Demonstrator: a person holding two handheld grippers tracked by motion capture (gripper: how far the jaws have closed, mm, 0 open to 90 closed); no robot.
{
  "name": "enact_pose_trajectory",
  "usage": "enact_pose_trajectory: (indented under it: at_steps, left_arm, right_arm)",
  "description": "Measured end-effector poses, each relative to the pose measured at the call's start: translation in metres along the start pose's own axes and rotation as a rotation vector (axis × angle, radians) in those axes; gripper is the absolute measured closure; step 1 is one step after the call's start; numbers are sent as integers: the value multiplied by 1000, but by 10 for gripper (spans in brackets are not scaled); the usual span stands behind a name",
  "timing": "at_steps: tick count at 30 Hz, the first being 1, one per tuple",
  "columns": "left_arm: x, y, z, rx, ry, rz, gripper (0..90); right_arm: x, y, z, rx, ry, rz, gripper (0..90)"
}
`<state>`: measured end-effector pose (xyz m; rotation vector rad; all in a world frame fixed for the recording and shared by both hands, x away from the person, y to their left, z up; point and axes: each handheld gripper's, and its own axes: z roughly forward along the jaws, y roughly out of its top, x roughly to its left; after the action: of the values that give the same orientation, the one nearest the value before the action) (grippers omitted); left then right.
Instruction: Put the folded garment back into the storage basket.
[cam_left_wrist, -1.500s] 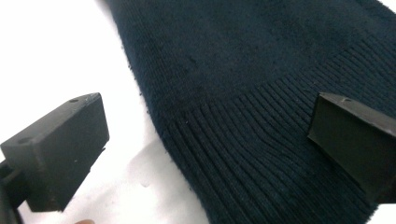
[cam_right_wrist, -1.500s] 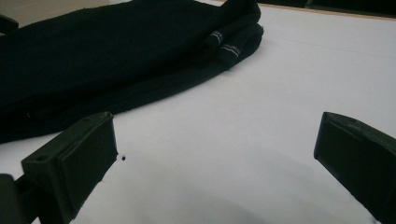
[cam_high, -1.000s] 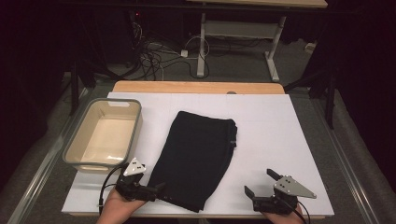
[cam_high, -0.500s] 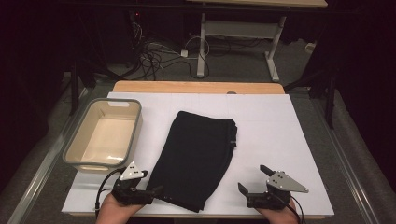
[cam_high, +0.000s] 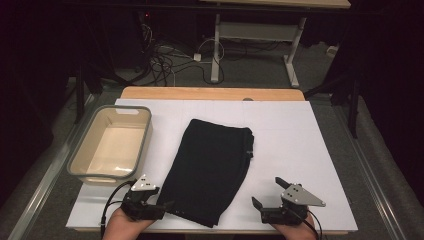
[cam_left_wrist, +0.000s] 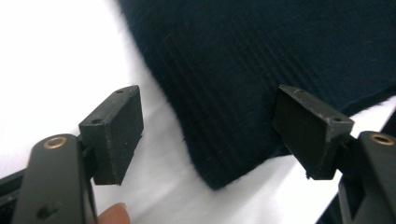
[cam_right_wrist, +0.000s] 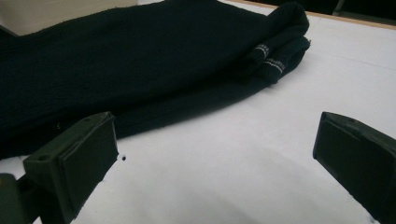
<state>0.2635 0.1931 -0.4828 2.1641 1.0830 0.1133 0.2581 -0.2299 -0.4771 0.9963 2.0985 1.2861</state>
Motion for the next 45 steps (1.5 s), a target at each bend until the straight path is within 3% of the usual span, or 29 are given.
enact_pose_trajectory:
  at_steps: [2, 6, 8, 9, 15, 19, 22, 26, 29, 30, 31, 32, 33, 34, 35, 37, 39, 40, 41, 42, 43, 44, 45]
  left_arm:
    - [-3, 3, -2, -18, -13, 17, 237]
    - [-2, 5, 2, 19, -11, 6, 238]
    - [3, 2, 3, 42, -61, -29, 288]
    - [3, 0, 3, 31, -61, -32, 306]
    - [0, -3, 4, 12, -86, -27, 450]
    - [2, -6, 4, -14, -130, -26, 550]
    - [1, -8, 5, -29, -138, -6, 592]
    - [-3, -11, 4, -60, -118, 36, 624]
    - [-9, -13, 3, -92, -69, 115, 627]
    - [-9, -13, 3, -92, -69, 115, 625]
    - [-8, -17, 4, -123, -69, 152, 623]
    - [-8, -17, 4, -123, -69, 152, 621]
    - [-3, -20, 5, -140, -102, 117, 619]
    - [-3, -20, 5, -140, -102, 117, 618]
    - [-3, -20, 5, -145, -102, 123, 617]
    - [-4, -21, 5, -148, -99, 123, 616]
    - [-4, -21, 5, -153, -97, 122, 615]
    - [-3, -21, 5, -154, -99, 121, 615]
    - [-3, -21, 5, -154, -99, 121, 614]
    - [-3, -21, 5, -153, -101, 120, 614]
    - [-3, -21, 5, -152, -104, 118, 613]
    - [-3, -21, 5, -152, -104, 118, 613]
    - [-3, -21, 6, -154, -103, 119, 613]
  right_arm:
    - [0, 0, 1, 2, 0, -3, 4]
    - [1, -1, 2, 6, 1, -1, 4]
    - [0, -1, 2, 7, 0, 0, 4]
    - [0, -1, 2, 5, 0, 2, 4]
    - [1, -1, 3, 10, -3, -5, 4]
    - [3, -1, 3, 12, -5, -3, 4]
    - [3, -1, 4, 14, -5, 2, 4]
    - [1, 0, 5, 8, -4, 16, 3]
    - [0, 7, 9, 10, -4, 32, 6]
    - [0, 9, 10, 8, -9, 30, 9]
    - [-2, 15, 14, 8, -23, 31, 14]
    - [-2, 15, 14, 8, -23, 31, 14]
    - [-5, 25, 24, 17, -42, 38, 35]
    - [-5, 25, 24, 17, -42, 38, 35]
    - [-11, 37, 41, 40, -61, 49, 47]
    - [-14, 43, 48, 47, -64, 57, 53]
    - [-24, 58, 71, 73, -84, 80, 76]
    - [-34, 69, 92, 95, -105, 101, 102]
    - [-38, 74, 103, 113, -120, 108, 114]
    - [-38, 74, 103, 113, -120, 108, 114]
    - [-48, 82, 123, 142, -129, 132, 149]
    - [-48, 82, 123, 142, -129, 132, 149]
    - [-58, 89, 140, 165, -150, 158, 172]
